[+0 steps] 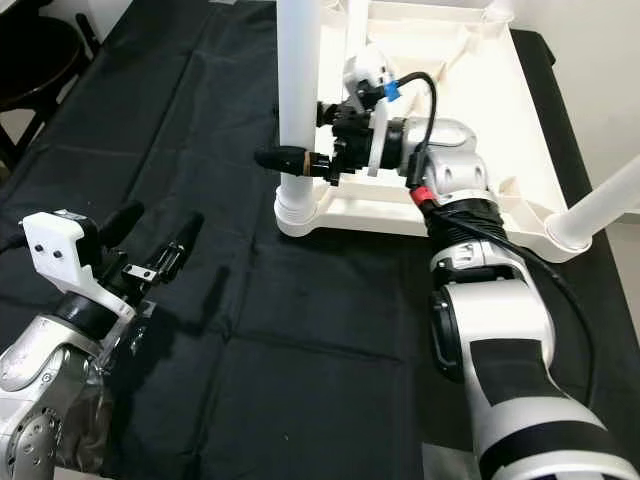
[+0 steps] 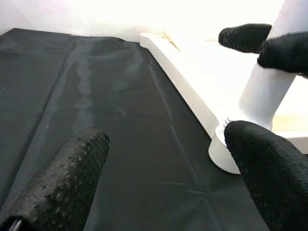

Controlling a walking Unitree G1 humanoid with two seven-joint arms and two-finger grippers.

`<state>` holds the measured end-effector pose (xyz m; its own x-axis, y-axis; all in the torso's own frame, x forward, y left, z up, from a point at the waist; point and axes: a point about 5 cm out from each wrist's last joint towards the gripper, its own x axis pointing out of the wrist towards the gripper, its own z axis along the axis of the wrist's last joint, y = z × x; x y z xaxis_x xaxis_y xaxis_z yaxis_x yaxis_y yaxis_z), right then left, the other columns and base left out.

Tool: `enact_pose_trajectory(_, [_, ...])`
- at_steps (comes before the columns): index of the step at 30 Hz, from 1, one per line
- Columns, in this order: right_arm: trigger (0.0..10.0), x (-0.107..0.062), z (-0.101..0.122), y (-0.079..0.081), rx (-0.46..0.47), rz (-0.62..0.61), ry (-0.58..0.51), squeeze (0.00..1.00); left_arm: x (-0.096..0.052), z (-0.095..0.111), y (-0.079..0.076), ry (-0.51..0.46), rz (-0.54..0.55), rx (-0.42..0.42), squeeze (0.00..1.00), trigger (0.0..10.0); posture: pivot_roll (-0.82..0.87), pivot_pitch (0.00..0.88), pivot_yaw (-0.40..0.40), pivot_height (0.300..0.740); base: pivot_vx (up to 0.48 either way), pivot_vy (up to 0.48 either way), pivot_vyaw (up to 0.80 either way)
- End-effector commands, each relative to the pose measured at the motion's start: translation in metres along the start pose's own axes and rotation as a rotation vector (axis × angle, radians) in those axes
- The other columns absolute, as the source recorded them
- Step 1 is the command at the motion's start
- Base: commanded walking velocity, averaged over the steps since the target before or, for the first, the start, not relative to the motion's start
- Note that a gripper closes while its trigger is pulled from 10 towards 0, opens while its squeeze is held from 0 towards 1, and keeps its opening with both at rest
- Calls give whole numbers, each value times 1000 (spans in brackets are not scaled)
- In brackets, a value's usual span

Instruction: Building children table

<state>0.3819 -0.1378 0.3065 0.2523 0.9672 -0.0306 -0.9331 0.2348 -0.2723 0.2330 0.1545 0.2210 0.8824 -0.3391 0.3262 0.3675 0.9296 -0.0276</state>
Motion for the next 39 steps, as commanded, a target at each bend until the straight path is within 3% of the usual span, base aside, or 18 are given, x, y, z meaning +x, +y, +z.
enact_pose_trajectory(1, [0,2,2,1,-23,33,14,0,-2,3,-3,-2,-12,3,0,10000,72,312,-48,740,0,0,0])
enact_pose_trajectory(10, [0,-3,-9,2,-54,-3,101,0,0,4,-9,-10,-24,4,0,10000,50,282,-61,740,0,0,0])
enact_pose_trajectory(12, [0,1,-18,1,-47,-135,102,0,1,2,-10,-8,-24,2,0,10000,42,274,-68,740,0,0,0])
enact_pose_trajectory(14, [0,13,-35,14,27,-287,101,0,1,0,-11,-6,-23,2,0,10000,33,261,-75,740,0,0,0])
enact_pose_trajectory(16, [0,26,-58,44,79,-468,184,0,2,-1,-11,-7,-19,2,0,10000,35,248,-85,740,0,0,0])
enact_pose_trajectory(17, [0,30,-67,60,173,-731,154,0,3,-2,-11,-7,-18,3,0,10000,34,235,-92,740,0,0,0])
enact_pose_trajectory(18, [0,30,-67,60,173,-731,154,0,3,-2,-11,-7,-18,3,0,10000,34,235,-92,740,0,0,0])
enact_pose_trajectory(19, [0,26,-80,82,242,-927,193,0,3,-3,-11,-8,-17,5,0,10000,34,235,-92,740,0,0,0])
enact_pose_trajectory(20, [0,27,-91,106,299,-993,199,0,5,-4,-10,-8,-16,7,0,10000,46,218,-83,740,0,0,0])
enact_pose_trajectory(21, [0,27,-91,106,299,-993,199,0,5,-4,-10,-8,-16,7,0,10000,46,218,-83,740,0,0,0])
enact_pose_trajectory(23, [0,34,-97,131,334,-977,201,0,7,-8,-9,3,-18,7,0,10000,21,199,-65,740,0,0,0])
enact_pose_trajectory(27, [0,44,-93,129,335,-940,192,0,4,-21,-5,42,-21,2,0,10000,9,184,-59,740,0,0,0])
enact_pose_trajectory(28, [745,43,-90,127,327,-945,191,0,2,-25,-3,59,-15,1,0,10000,8,184,-60,740,0,0,0])
enact_pose_trajectory(29, [10000,41,-89,124,322,-940,202,0,-1,-29,-1,76,-7,2,0,10000,7,182,-58,740,0,0,0])
enact_pose_trajectory(36, [10000,21,-74,127,320,-957,253,0,-11,-38,-1,115,2,-4,0,10000,9,193,-50,740,0,0,0])
enact_pose_trajectory(37, [10000,12,-66,122,295,-945,238,545,-13,-40,-1,122,4,-13,0,10000,4,206,-45,740,0,0,0])
enact_pose_trajectory(38, [10000,12,-66,122,295,-945,238,545,-13,-40,-1,122,4,-13,0,10000,4,206,-45,740,0,0,0])
enact_pose_trajectory(39, [10000,8,-59,117,274,-887,197,1000,-14,-41,-1,124,6,-22,0,10000,7,217,-48,740,0,0,0])
